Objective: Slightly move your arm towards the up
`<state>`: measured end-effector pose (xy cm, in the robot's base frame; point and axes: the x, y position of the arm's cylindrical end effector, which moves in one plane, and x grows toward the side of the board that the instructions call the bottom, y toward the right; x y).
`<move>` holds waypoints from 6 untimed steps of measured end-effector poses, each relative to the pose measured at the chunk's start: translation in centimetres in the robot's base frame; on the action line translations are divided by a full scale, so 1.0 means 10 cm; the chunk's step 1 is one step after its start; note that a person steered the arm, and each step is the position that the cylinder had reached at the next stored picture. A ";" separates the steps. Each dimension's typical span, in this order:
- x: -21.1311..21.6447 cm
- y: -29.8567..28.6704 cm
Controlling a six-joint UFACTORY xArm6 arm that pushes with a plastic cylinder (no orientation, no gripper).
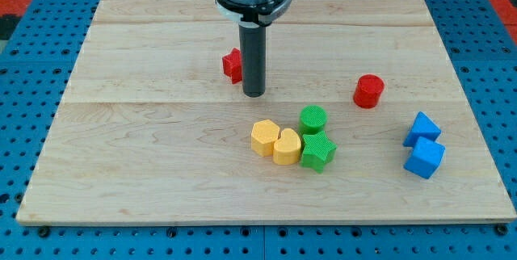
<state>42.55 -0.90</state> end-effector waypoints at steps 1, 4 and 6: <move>-0.29 -0.48; 0.01 -0.08; -0.29 0.00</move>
